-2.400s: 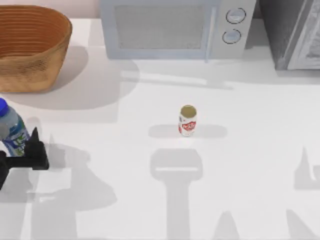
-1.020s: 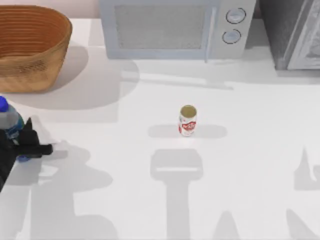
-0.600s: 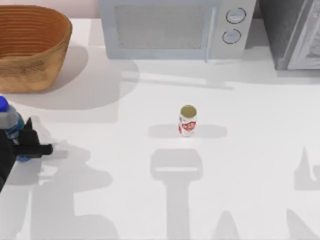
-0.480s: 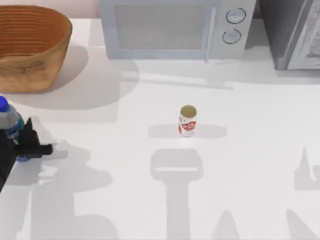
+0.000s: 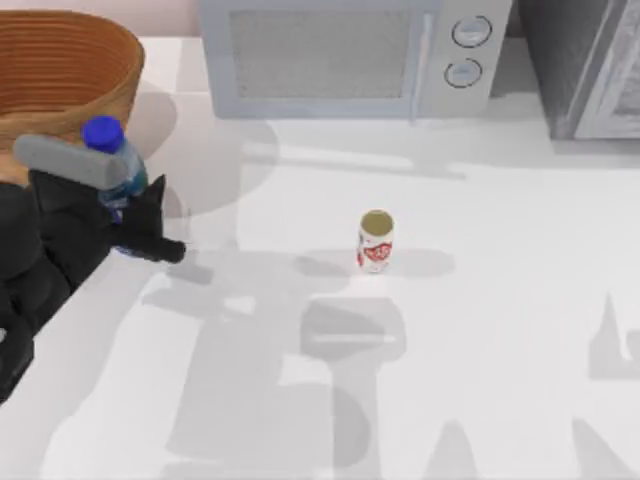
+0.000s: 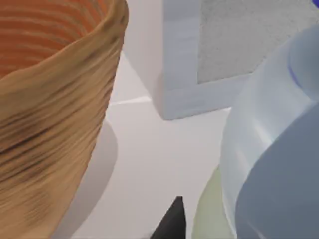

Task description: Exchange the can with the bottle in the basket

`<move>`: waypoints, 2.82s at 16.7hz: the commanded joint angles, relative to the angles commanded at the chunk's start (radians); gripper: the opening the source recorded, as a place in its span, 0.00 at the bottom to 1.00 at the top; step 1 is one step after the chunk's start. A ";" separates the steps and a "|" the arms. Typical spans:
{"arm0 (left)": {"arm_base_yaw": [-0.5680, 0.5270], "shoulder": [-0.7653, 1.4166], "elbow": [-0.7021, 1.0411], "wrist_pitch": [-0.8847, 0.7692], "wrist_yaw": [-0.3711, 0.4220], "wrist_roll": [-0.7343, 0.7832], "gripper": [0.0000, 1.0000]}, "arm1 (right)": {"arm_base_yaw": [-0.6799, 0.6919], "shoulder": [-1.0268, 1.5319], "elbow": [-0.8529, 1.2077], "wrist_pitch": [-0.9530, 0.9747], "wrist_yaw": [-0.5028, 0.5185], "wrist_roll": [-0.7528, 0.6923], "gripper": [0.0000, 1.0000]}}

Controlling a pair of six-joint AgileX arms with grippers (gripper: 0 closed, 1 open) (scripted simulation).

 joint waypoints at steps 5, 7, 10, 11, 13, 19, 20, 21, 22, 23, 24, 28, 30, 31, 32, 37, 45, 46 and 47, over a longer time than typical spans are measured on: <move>-0.004 -0.146 0.330 -0.499 0.054 0.025 0.00 | 0.000 0.000 0.000 0.000 0.000 0.000 1.00; 0.045 -0.179 0.468 -0.680 0.047 0.020 0.00 | 0.000 0.000 0.000 0.000 0.000 0.000 1.00; 0.142 -0.191 0.655 -0.876 0.015 0.004 0.00 | 0.000 0.000 0.000 0.000 0.000 0.000 1.00; 0.178 -0.185 0.707 -0.920 0.002 -0.002 0.00 | 0.000 0.000 0.000 0.000 0.000 0.000 1.00; 0.246 -0.165 0.786 -0.977 -0.024 -0.012 0.00 | 0.000 0.000 0.000 0.000 0.000 0.000 1.00; 0.290 -0.143 0.828 -0.998 -0.043 -0.021 0.00 | 0.000 0.000 0.000 0.000 0.000 0.000 1.00; 0.287 -0.147 0.825 -0.996 -0.043 -0.018 0.00 | 0.000 0.000 0.000 0.000 0.000 0.000 1.00; 0.287 -0.144 0.825 -0.994 -0.044 -0.018 0.00 | 0.000 0.000 0.000 0.000 0.000 0.000 1.00; 0.286 -0.130 0.827 -0.984 -0.045 -0.019 0.00 | 0.000 0.000 0.000 0.000 0.000 0.000 1.00; 0.285 -0.106 0.833 -0.968 -0.047 -0.020 0.00 | 0.000 0.000 0.000 0.000 0.000 0.000 1.00; 0.283 -0.075 0.842 -0.948 -0.048 -0.021 0.00 | 0.000 0.000 0.000 0.000 0.000 0.000 1.00; 0.275 0.046 0.872 -0.857 -0.055 -0.025 0.00 | 0.000 0.000 0.000 0.000 0.000 0.000 1.00; 0.273 0.062 0.878 -0.842 -0.056 -0.025 0.00 | 0.000 0.000 0.000 0.000 0.000 0.000 1.00; 0.273 0.062 0.878 -0.842 -0.056 -0.025 0.00 | 0.000 0.000 0.000 0.000 0.000 0.000 1.00; 0.273 0.062 0.878 -0.842 -0.056 -0.025 0.00 | 0.000 0.000 0.000 0.000 0.000 0.000 1.00; 0.273 0.062 0.878 -0.842 -0.056 -0.025 0.30 | 0.000 0.000 0.000 0.000 0.000 0.000 1.00; 0.273 0.062 0.878 -0.842 -0.056 -0.025 0.90 | 0.000 0.000 0.000 0.000 0.000 0.000 1.00; 0.273 0.062 0.878 -0.842 -0.056 -0.025 0.98 | 0.000 0.000 0.000 0.000 0.000 0.000 1.00; 0.273 0.062 0.878 -0.842 -0.056 -0.025 1.00 | 0.000 0.000 0.000 0.000 0.000 0.000 1.00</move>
